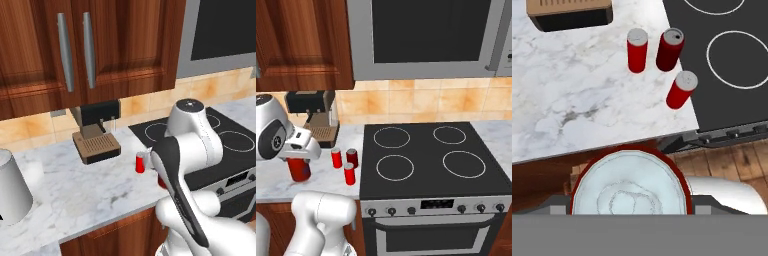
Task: Four empty soda cans are scattered around the kitchen. Gather all the cans and cluster them next to the stove for recycling.
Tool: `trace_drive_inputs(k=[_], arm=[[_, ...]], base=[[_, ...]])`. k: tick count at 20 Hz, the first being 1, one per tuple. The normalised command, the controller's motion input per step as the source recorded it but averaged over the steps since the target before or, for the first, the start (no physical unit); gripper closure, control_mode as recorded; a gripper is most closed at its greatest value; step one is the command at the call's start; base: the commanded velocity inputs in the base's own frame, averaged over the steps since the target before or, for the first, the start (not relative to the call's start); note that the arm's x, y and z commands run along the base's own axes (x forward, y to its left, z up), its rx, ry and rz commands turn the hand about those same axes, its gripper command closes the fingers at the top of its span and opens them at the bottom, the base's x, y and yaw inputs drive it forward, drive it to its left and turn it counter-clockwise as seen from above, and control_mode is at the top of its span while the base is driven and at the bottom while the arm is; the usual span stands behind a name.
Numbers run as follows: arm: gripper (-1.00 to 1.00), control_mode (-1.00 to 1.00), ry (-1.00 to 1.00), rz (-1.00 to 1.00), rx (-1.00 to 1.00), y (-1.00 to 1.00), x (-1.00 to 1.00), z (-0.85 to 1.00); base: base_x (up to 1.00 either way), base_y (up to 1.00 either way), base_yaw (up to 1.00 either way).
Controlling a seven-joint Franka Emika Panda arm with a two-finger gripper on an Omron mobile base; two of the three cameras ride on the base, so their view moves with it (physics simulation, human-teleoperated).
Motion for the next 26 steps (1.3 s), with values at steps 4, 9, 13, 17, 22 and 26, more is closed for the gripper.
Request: trace_drive_inputs(k=[4, 9, 13, 17, 22, 26], arm=[[1.0, -1.0, -0.02, 0.0, 0.0, 0.0, 0.57, -0.46], [1.0, -1.0, 0.0, 0.0, 0.03, 0.0, 0.83, -0.09], [1.0, -1.0, 0.0, 0.0, 0.02, 0.0, 0.6, -0.14], [1.0, -1.0, 0.01, 0.0, 0.0, 0.0, 0.02, -0.1], [1.0, -1.0, 0.0, 0.0, -0.04, 0.0, 0.02, -0.56], [1.0, -1.0, -0.01, 0.0, 0.0, 0.0, 0.01, -0.81]], base=[[0.0, 0.0, 0.0], [0.0, 0.0, 0.0], [0.0, 0.0, 0.0], [0.0, 0.0, 0.0], [0.0, 0.0, 0.0], [0.0, 0.0, 0.0]])
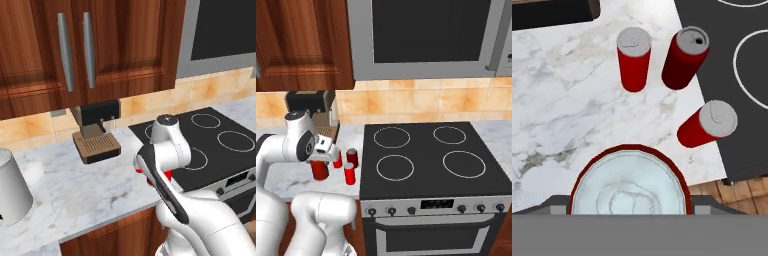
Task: Four empty soda cans are scattered around the kitchen. Gather all the cans and cluster them next to the stove for recycling.
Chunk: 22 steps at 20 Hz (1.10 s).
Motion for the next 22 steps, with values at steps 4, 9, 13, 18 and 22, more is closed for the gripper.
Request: trace_drive_inputs(k=[4, 9, 13, 18, 22], arm=[[1.0, -1.0, -0.05, 0.0, 0.0, 0.0, 0.06, -0.64], [1.0, -1.0, -0.02, 0.01, 0.0, 0.0, 0.32, -0.32], [1.0, -1.0, 0.0, 0.0, 0.0, 0.0, 0.45, -0.01], [1.0, -1.0, 0.01, 0.0, 0.0, 0.0, 0.37, 0.01], [1.0, -1.0, 0.04, 0.0, 0.0, 0.0, 0.04, -0.02]], base=[[0.0, 0.0, 0.0], [0.0, 0.0, 0.0], [0.0, 0.0, 0.0], [0.0, 0.0, 0.0], [0.0, 0.0, 0.0]])
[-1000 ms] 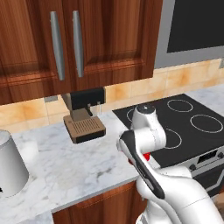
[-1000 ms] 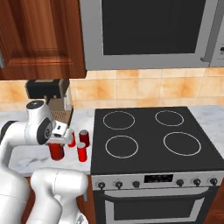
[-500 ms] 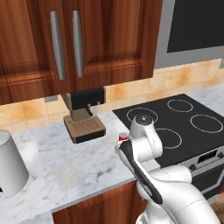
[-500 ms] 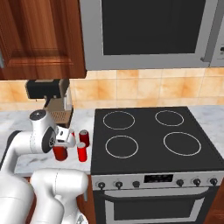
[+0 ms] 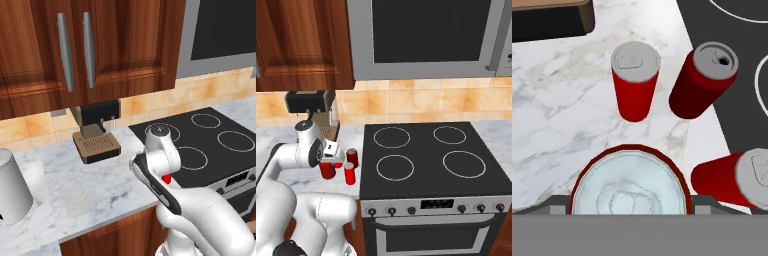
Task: Four empty soda cans are scattered around the kitchen. Gather all the cans and cluster them next to the stove for recycling.
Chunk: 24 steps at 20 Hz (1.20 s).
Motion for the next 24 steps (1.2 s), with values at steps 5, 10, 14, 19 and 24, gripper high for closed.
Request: trace_drive_inputs(k=[5, 10, 14, 19, 24], arm=[[1.0, -1.0, 0.02, 0.0, 0.0, 0.0, 0.0, -0.1], [1.0, -1.0, 0.0, 0.0, 0.0, 0.0, 0.0, -0.31], [1.0, -1.0, 0.0, 0.0, 0.0, 0.0, 0.0, -0.34], [1.0, -1.0, -0.04, 0.01, 0.0, 0.0, 0.03, -0.19], [1.0, -1.0, -0.01, 0.0, 0.0, 0.0, 0.1, 0.0]], base=[[0.0, 0.0, 0.0], [0.0, 0.0, 0.0], [0.0, 0.0, 0.0], [0.0, 0.0, 0.0], [0.0, 0.0, 0.0]])
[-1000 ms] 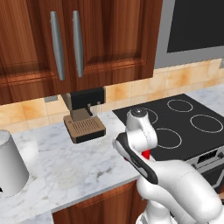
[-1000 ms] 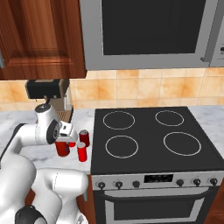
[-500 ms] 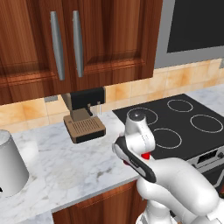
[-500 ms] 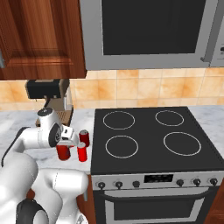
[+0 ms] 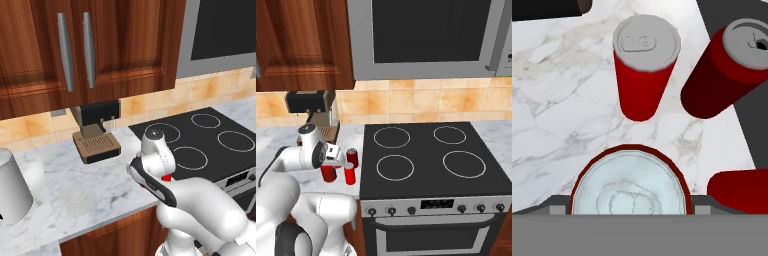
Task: Four empty soda cans are scattered around the kitchen. Gather all the cans and cluster them next to the stove for recycling.
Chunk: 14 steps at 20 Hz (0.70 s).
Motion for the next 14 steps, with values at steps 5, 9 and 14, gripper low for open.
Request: trace_drive_inputs(k=[5, 9, 14], arm=[[1.0, -1.0, 0.0, 0.0, 0.0, 0.0, 0.0, -0.06], [1.0, -1.0, 0.0, 0.0, 0.0, 0.0, 0.0, -0.18], [1.0, -1.0, 0.0, 0.0, 0.0, 0.0, 0.0, -0.01]], base=[[0.0, 0.0, 0.0], [0.0, 0.0, 0.0], [0.0, 0.0, 0.0]])
